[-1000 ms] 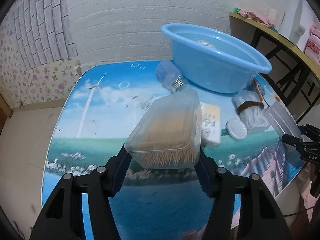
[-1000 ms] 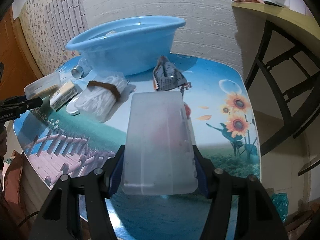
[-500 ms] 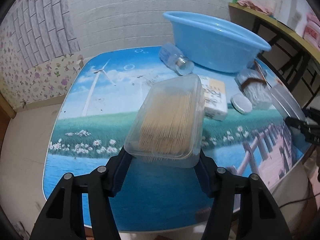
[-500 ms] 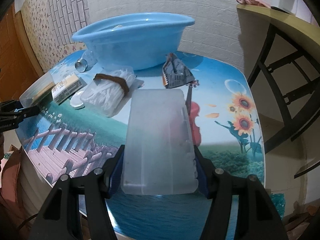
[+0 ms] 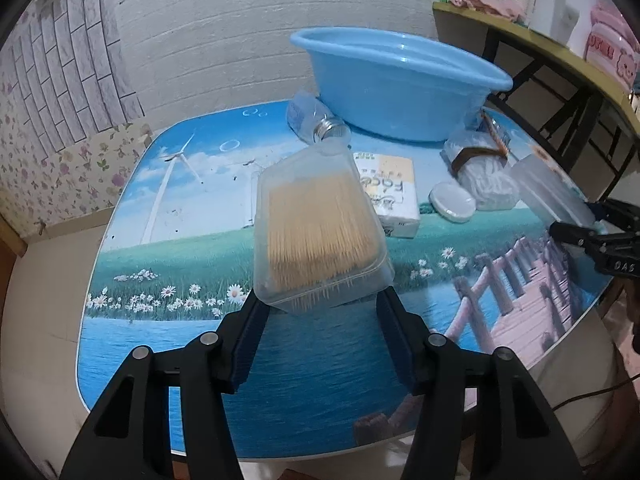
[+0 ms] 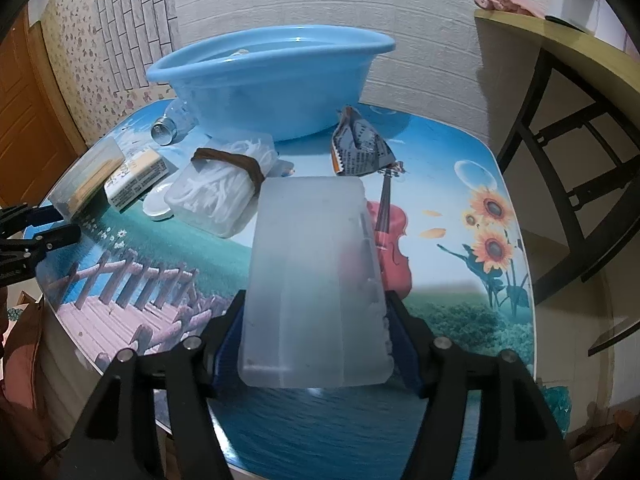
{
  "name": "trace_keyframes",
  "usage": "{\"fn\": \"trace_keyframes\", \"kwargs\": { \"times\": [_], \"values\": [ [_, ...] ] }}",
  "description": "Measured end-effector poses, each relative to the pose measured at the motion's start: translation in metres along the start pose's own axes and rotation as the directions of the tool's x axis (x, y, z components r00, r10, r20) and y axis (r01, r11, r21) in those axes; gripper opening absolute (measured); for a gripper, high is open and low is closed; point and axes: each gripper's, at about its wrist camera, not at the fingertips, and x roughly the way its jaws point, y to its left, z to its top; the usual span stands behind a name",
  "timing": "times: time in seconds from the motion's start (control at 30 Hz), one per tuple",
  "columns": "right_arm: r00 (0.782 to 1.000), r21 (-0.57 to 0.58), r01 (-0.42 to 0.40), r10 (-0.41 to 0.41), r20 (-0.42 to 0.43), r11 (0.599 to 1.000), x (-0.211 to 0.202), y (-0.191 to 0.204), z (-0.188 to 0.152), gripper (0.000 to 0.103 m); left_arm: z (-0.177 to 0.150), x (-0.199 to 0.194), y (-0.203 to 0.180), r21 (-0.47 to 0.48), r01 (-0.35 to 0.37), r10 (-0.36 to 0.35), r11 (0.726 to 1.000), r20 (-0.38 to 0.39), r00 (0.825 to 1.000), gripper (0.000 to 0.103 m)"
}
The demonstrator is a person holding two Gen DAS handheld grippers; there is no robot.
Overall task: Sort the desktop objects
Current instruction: 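Lift the toothpick box with the left gripper while the right lifts the translucent box, then open the left gripper and set the toothpick box down on the table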
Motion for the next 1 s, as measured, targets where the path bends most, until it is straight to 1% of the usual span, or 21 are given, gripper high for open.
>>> {"fn": "trace_keyframes", "kwargs": {
  "times": [0.13,0.27,0.33,0.4,0.5,0.6,0.73,0.8,0.87,0.93,0.97,1.0],
  "values": [
    [1.000,0.014,0.001,-0.001,0.003,1.000,0.001,-0.002,0.000,0.072,0.003,-0.002,0.003,-0.007,0.004,-0.004,1.000,0.008,1.000,0.056],
    [1.000,0.017,0.001,-0.001,0.007,1.000,0.001,-0.001,0.000,0.073,0.005,0.001,0.005,-0.020,0.007,-0.007,1.000,0.000,1.000,0.058],
    [1.000,0.018,0.002,-0.002,0.012,1.000,0.002,-0.001,0.000,0.075,0.007,0.002,0.005,-0.024,0.010,-0.010,1.000,-0.001,1.000,0.063],
    [1.000,0.019,0.003,-0.003,0.015,1.000,0.002,-0.001,-0.001,0.075,0.009,0.002,0.004,-0.032,0.025,-0.025,0.999,0.001,1.000,0.071],
    [1.000,0.022,0.003,-0.004,0.019,1.000,0.002,-0.001,0.000,0.076,0.012,0.003,0.003,-0.036,0.049,-0.049,0.998,0.001,0.999,0.081],
    [1.000,0.025,0.006,-0.006,0.021,1.000,0.003,-0.001,0.000,0.077,0.016,0.006,0.004,-0.046,0.047,-0.047,0.998,0.002,0.999,0.082],
    [1.000,0.024,0.005,-0.006,0.027,1.000,0.003,-0.001,0.000,0.078,0.022,0.008,0.014,-0.097,0.061,-0.062,0.993,-0.005,0.998,0.082],
    [1.000,0.024,0.005,-0.005,0.028,1.000,0.004,-0.001,0.000,0.079,0.023,0.007,0.016,-0.106,0.059,-0.060,0.993,-0.005,0.998,0.082],
    [1.000,0.024,0.005,-0.006,0.028,1.000,0.004,-0.001,0.000,0.080,0.023,0.003,0.018,-0.101,0.048,-0.048,0.994,0.002,0.999,0.082],
    [1.000,0.024,0.005,-0.006,0.030,1.000,0.004,-0.001,0.000,0.082,0.024,0.002,0.020,-0.095,0.029,-0.029,0.995,0.007,1.000,0.085],
    [0.999,0.025,0.006,-0.007,0.031,1.000,0.004,-0.001,0.000,0.083,0.024,0.003,0.022,-0.095,0.020,-0.019,0.995,0.009,1.000,0.088],
    [0.999,0.025,0.006,-0.007,0.033,1.000,0.004,0.000,0.000,0.084,0.025,0.004,0.024,-0.099,0.015,-0.014,0.995,0.008,1.000,0.089]
  ]
}}
